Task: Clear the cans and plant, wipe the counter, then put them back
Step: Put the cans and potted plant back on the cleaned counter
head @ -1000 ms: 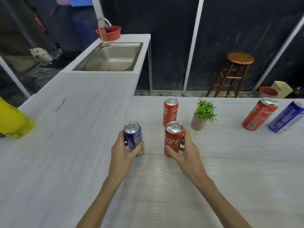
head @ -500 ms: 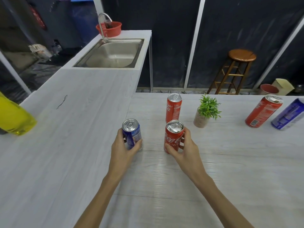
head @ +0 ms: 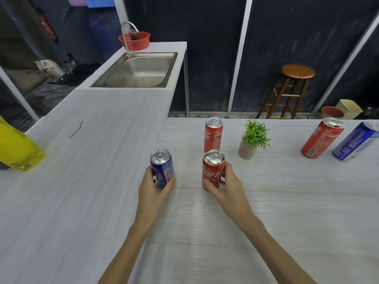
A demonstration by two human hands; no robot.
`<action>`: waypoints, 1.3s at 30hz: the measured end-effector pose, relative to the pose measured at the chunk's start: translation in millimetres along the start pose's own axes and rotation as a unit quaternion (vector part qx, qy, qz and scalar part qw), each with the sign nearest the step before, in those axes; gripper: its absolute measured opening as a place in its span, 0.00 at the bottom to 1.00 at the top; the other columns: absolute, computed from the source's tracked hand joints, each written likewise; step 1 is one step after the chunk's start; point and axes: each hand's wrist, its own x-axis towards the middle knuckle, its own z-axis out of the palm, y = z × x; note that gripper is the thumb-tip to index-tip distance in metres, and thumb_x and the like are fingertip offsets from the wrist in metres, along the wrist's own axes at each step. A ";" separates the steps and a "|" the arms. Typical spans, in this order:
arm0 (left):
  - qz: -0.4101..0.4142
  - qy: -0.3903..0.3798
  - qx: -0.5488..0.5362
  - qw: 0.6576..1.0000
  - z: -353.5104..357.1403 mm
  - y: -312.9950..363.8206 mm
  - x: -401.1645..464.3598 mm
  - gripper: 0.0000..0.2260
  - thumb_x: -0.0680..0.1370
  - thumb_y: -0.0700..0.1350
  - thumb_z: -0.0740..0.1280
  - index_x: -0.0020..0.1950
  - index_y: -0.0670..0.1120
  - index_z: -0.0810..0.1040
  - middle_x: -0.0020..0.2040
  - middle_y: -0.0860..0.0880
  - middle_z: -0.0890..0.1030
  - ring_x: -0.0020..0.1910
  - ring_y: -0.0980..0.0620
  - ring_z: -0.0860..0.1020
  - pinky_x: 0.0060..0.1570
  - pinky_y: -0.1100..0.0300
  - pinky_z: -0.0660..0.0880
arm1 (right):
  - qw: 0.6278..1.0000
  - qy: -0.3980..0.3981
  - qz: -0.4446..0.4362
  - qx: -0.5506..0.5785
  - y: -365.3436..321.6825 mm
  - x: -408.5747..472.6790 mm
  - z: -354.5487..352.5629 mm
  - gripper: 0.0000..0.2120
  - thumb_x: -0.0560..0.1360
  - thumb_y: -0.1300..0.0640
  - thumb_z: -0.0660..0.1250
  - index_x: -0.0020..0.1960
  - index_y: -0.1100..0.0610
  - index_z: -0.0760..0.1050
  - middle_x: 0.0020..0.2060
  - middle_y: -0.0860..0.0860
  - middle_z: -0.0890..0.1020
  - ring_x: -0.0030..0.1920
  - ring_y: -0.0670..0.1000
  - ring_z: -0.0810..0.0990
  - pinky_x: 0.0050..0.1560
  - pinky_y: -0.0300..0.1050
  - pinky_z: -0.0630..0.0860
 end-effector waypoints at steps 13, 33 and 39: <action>-0.011 -0.007 0.012 1.000 -1.1 -7.1 -4.9 0.24 0.74 0.54 0.78 0.67 0.55 0.73 0.62 0.59 0.81 0.59 0.59 0.81 0.52 0.70 0.77 | 1.000 -0.010 0.005 0.001 -4.6 -1.8 -0.7 0.35 0.77 0.47 0.76 0.78 0.50 0.63 0.68 0.45 0.77 0.61 0.39 0.77 0.55 0.24 0.71; -0.029 0.042 0.008 0.999 18.3 -5.3 -31.5 0.26 0.76 0.45 0.76 0.71 0.51 0.71 0.64 0.56 0.77 0.64 0.58 0.77 0.63 0.60 0.74 | 1.000 0.016 -0.004 0.018 -7.7 -2.6 -42.7 0.43 0.71 0.23 0.66 0.80 0.39 0.59 0.75 0.38 0.72 0.75 0.38 0.70 0.75 0.54 0.72; -0.045 0.111 0.032 0.992 37.4 2.1 -64.1 0.25 0.77 0.42 0.74 0.69 0.54 0.67 0.64 0.56 0.69 0.65 0.53 0.72 0.65 0.56 0.71 | 0.999 0.020 -0.016 0.027 -9.3 -0.7 -48.8 0.36 0.77 0.26 0.60 0.80 0.42 0.62 0.74 0.41 0.73 0.75 0.39 0.70 0.75 0.54 0.72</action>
